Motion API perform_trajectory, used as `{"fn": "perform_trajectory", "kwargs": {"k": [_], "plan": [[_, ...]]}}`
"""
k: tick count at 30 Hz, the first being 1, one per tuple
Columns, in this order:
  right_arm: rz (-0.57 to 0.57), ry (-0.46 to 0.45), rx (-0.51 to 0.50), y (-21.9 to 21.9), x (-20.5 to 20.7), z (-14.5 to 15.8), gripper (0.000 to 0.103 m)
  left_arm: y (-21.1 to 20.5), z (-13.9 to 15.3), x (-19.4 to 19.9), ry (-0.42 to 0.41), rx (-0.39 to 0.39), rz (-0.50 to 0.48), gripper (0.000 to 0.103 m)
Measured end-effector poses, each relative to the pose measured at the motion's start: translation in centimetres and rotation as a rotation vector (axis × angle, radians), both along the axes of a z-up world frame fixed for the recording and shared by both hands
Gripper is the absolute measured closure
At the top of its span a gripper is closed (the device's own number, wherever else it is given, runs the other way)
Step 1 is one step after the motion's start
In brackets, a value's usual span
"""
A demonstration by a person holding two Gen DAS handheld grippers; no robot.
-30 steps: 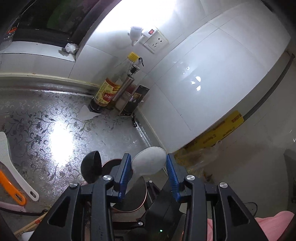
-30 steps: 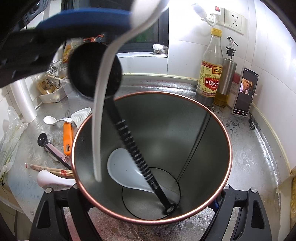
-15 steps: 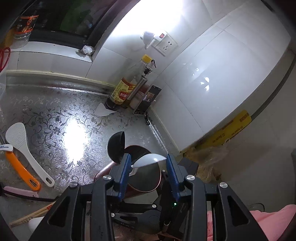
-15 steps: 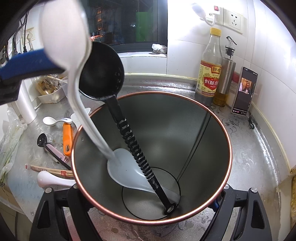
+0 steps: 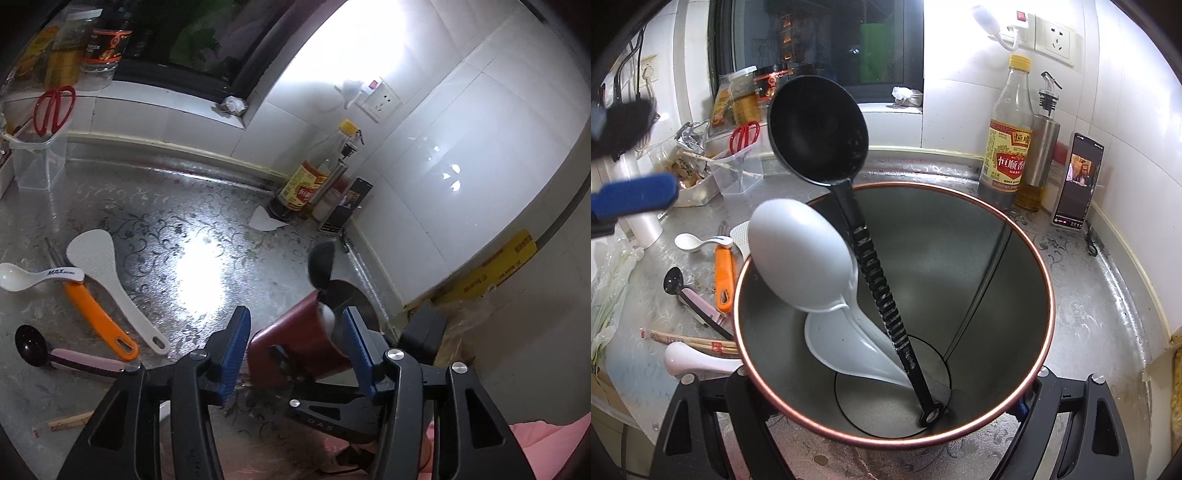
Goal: Organize utensils
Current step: 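Move the left gripper back over the utensil pile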
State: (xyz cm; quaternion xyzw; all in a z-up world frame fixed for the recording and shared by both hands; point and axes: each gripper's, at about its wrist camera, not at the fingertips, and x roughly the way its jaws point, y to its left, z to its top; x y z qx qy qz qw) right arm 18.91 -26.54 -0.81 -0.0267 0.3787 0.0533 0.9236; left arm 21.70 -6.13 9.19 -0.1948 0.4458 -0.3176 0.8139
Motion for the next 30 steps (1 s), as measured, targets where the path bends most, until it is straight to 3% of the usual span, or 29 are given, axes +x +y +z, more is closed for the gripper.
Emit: {"fn": "perform_trajectory", "kwargs": {"k": [15,23,30], "plan": [[-0.024,-0.011,0.000,0.3,-0.4,0.0,0.012,6.5,-6.1,-1.7,0.088,0.356,0.222,0.024],[-0.026,-0.014,-0.004,0.4,-0.4,0.0,0.012,8.1,-7.6,-2.5,0.150,0.413,0.259,0.024],[-0.034,-0.019,-0.004,0.4,-0.6,0.0,0.012,6.7,-8.3,-3.5,0.159,0.483,0.191,0.023]]}}
